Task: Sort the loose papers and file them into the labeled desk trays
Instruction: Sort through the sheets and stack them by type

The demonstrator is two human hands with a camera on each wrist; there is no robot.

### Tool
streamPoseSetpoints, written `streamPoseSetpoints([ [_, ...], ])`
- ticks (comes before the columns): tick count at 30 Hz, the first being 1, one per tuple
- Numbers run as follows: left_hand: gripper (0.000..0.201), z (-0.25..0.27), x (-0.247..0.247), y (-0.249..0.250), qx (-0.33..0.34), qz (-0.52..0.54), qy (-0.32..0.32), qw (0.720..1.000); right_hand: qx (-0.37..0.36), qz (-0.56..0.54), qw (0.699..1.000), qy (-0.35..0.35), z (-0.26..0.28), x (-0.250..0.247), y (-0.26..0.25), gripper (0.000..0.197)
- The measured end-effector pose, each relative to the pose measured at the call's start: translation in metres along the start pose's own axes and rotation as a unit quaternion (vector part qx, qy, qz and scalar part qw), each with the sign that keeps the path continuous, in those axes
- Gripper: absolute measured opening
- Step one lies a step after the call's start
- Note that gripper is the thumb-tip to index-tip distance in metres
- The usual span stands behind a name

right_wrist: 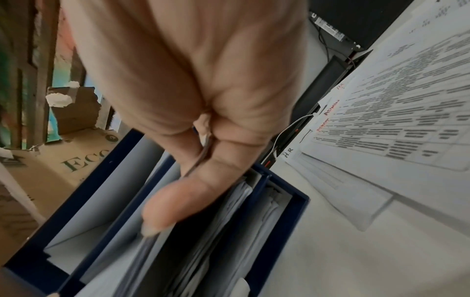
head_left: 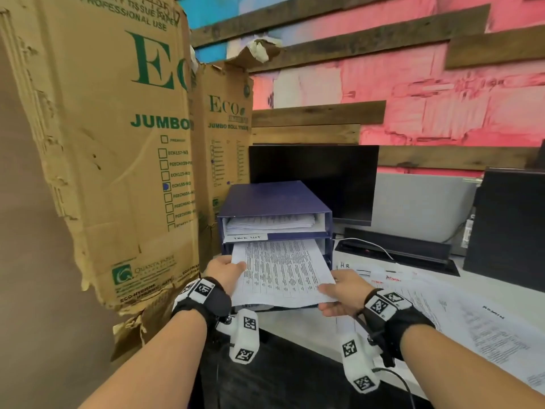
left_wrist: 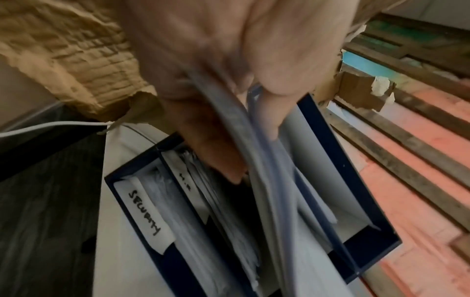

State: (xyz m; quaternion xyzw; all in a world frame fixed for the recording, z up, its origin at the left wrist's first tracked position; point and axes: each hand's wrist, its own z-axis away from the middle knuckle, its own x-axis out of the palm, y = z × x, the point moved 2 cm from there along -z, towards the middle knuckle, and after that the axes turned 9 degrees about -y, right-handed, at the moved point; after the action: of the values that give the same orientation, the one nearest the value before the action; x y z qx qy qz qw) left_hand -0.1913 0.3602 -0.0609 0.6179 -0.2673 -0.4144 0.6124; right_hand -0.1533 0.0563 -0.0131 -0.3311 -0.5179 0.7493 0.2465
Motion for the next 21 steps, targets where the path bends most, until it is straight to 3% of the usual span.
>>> streamPoseSetpoints([
  [1, 0.074, 0.002, 0.001, 0.002, -0.012, -0.009, -0.002, 1.0, -0.005, -0.012, 1.0, 0.012, -0.004, -0.002, -0.005, 0.023],
  [2, 0.077, 0.015, 0.005, 0.01, -0.025, -0.014, -0.012, 0.999, -0.009, -0.023, 0.999, 0.025, -0.008, -0.003, -0.01, 0.021],
  [5, 0.026, 0.071, 0.017, 0.042, -0.066, -0.011, -0.073, 0.995, -0.035, -0.077, 0.994, 0.075, -0.025, -0.002, -0.025, 0.025],
  [7, 0.017, 0.071, 0.02, 0.045, -0.059, 0.002, -0.076, 0.995, -0.047, -0.133, 0.985, 0.096, -0.036, 0.001, -0.032, 0.026],
  [11, 0.022, 0.052, 0.018, 0.053, -0.026, 0.128, -0.043, 0.99, -0.071, -0.214, 0.968, 0.107, -0.053, 0.006, -0.041, 0.043],
  [14, 0.035, 0.053, 0.03, 0.066, -0.007, 0.234, -0.064, 0.97, -0.079, -0.239, 0.96, 0.124, -0.061, 0.011, -0.043, 0.053],
  [16, 0.03, 0.045, 0.037, 0.068, 0.014, 0.183, -0.051, 0.982, -0.081, -0.224, 0.963, 0.125, -0.065, 0.015, -0.041, 0.053],
  [19, 0.001, 0.041, 0.039, 0.068, 0.018, 0.042, -0.014, 0.999, -0.074, -0.172, 0.974, 0.13, -0.071, 0.017, -0.038, 0.043],
  [21, 0.012, 0.037, 0.038, 0.065, 0.007, -0.018, -0.006, 1.0, -0.059, -0.153, 0.976, 0.142, -0.076, 0.016, -0.035, 0.037],
])
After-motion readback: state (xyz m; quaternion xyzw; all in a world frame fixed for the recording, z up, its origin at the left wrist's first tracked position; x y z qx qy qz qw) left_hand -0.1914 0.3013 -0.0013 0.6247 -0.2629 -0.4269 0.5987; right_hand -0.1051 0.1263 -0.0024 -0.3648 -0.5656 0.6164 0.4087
